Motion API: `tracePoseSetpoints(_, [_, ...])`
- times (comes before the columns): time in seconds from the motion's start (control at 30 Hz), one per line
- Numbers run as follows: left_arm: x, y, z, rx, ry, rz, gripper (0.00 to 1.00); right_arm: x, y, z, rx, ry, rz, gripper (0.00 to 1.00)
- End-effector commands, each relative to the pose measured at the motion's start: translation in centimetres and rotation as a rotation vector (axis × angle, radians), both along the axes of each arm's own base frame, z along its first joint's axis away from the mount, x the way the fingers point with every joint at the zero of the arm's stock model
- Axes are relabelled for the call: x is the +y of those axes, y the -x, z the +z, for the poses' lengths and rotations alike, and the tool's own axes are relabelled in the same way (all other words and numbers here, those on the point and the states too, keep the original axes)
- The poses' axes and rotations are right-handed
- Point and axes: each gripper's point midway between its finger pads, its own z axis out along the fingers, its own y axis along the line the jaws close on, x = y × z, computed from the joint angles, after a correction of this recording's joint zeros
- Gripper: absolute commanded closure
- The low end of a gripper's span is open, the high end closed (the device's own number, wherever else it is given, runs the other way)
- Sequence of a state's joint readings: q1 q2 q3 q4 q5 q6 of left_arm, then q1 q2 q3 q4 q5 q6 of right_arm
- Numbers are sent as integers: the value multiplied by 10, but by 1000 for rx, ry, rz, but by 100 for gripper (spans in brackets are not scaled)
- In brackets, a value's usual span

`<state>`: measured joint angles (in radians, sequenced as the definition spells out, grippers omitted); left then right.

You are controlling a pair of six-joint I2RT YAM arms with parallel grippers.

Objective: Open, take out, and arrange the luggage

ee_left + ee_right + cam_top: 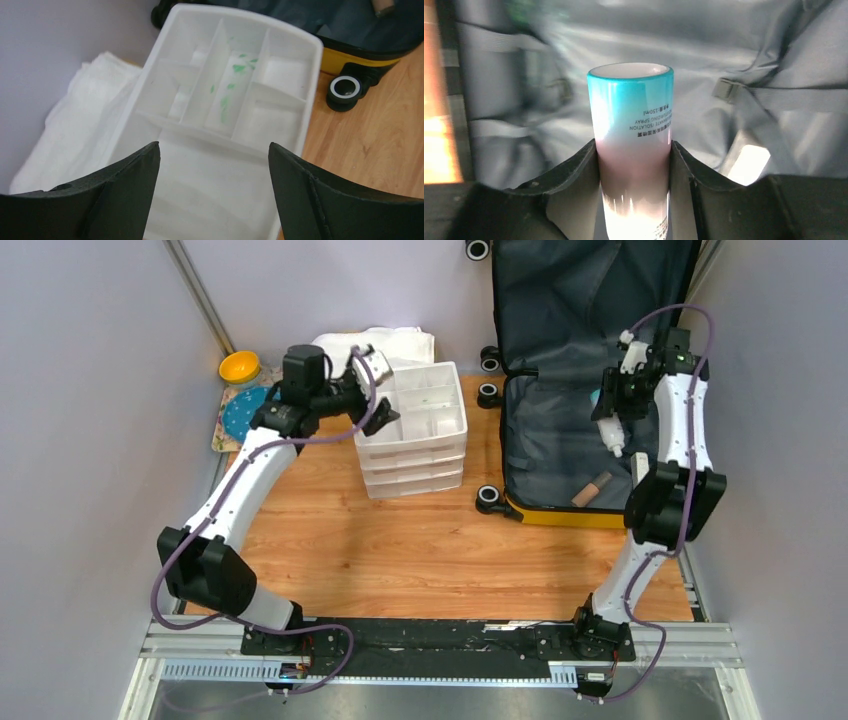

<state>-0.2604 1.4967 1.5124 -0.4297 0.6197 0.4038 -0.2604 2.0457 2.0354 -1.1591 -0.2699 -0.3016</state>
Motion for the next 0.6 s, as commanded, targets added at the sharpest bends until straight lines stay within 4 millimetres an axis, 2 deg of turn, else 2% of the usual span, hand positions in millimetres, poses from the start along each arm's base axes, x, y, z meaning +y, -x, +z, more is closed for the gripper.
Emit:
tracePoseSetpoints(0.0, [-55, 34, 20, -419, -91, -352, 14, 70, 19, 106, -215, -347, -43, 100])
tracePoseSetpoints(0.03, [-67, 38, 26, -518, -101, -405, 14, 79, 24, 117, -263, -385, -51, 100])
tracePoseSetpoints(0.07, [-77, 45, 27, -558, -96, -458, 15, 89, 28, 121, -252, -466, -117, 100])
tracePoseSetpoints(0.1, [-96, 60, 21, -588, -93, -526, 15, 99, 32, 127, -264, -521, -123, 100])
tracePoseSetpoints(0.13, [-106, 65, 26, -672, -100, -566, 15, 111, 34, 151, -347, -567, -111, 100])
tracePoseSetpoints(0.17, [-116, 72, 27, -711, -92, -597, 15, 122, 41, 135, -278, -656, -175, 100])
tracePoseSetpoints(0.2, [-125, 81, 19, -734, -90, -633, 15, 133, 45, 139, -274, -711, -171, 100])
tracePoseSetpoints(0.23, [-141, 95, 19, -824, -102, -698, 15, 151, 49, 153, -318, -746, -122, 100])
tracePoseSetpoints(0.27, [-151, 104, 21, -896, -99, -729, 15, 164, 55, 145, -265, -799, -140, 100])
tracePoseSetpoints(0.3, [-158, 112, 9, -923, -105, -756, 14, 177, 62, 147, -245, -829, -112, 100])
tracePoseSetpoints(0.33, [-174, 127, 11, -1019, -107, -802, 14, 196, 70, 150, -224, -857, -66, 100])
tracePoseSetpoints(0.4, [-185, 138, -2, -1099, -143, -854, 14, 217, 86, 145, -148, -918, -43, 100])
tracePoseSetpoints(0.43, [-191, 145, -5, -1126, -149, -874, 14, 230, 96, 150, -150, -931, -4, 100])
tracePoseSetpoints(0.5, [-202, 165, -19, -1168, -151, -934, 14, 246, 111, 140, -104, -936, 10, 100])
tracePoseSetpoints(0.57, [-210, 180, -34, -1186, -188, -994, 14, 260, 125, 138, -87, -936, 43, 100])
